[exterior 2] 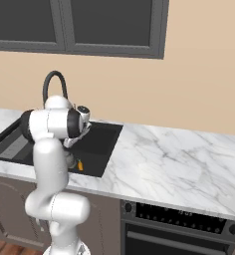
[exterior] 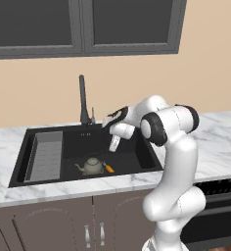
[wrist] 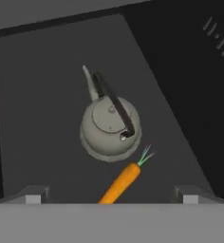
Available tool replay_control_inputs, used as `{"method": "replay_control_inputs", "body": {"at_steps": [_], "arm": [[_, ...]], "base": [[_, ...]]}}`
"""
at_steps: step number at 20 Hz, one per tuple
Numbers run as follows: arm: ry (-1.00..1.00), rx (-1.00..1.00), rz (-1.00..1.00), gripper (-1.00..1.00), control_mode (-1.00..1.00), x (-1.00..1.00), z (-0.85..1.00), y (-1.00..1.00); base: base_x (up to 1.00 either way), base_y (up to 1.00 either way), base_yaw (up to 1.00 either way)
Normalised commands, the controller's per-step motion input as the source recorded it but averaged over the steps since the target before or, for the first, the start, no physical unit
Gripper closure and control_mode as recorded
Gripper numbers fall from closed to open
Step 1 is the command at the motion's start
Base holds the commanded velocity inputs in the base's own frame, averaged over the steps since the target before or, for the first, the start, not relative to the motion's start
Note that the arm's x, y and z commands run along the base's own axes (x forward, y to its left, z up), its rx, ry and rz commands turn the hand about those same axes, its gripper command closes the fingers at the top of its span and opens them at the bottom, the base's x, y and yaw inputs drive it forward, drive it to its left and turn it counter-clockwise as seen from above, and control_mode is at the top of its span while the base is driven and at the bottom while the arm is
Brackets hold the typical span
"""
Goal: Open the cabinet, pick the kettle from the cabinet, and place it in the sink.
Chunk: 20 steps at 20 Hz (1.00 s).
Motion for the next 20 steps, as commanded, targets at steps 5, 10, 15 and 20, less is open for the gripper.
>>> {"method": "replay_control_inputs", "body": {"at_steps": [5,10,15,20], "arm": [[0.23,-0.03,-0.21,-1.00,-1.00,-0.19,0.47,-0.20],[0.21,0.00,-0.23,-1.00,-1.00,-0.21,0.48,-0.20],[0.06,0.00,-0.21,-1.00,-1.00,-0.32,0.41,-0.20],[-0.04,-0.03,-0.24,-1.00,-1.00,-0.45,0.32,-0.09]], "base": [[0.00,0.00,0.00],[0.00,0.00,0.00],[0.00,0.00,0.00],[0.00,0.00,0.00]]}}
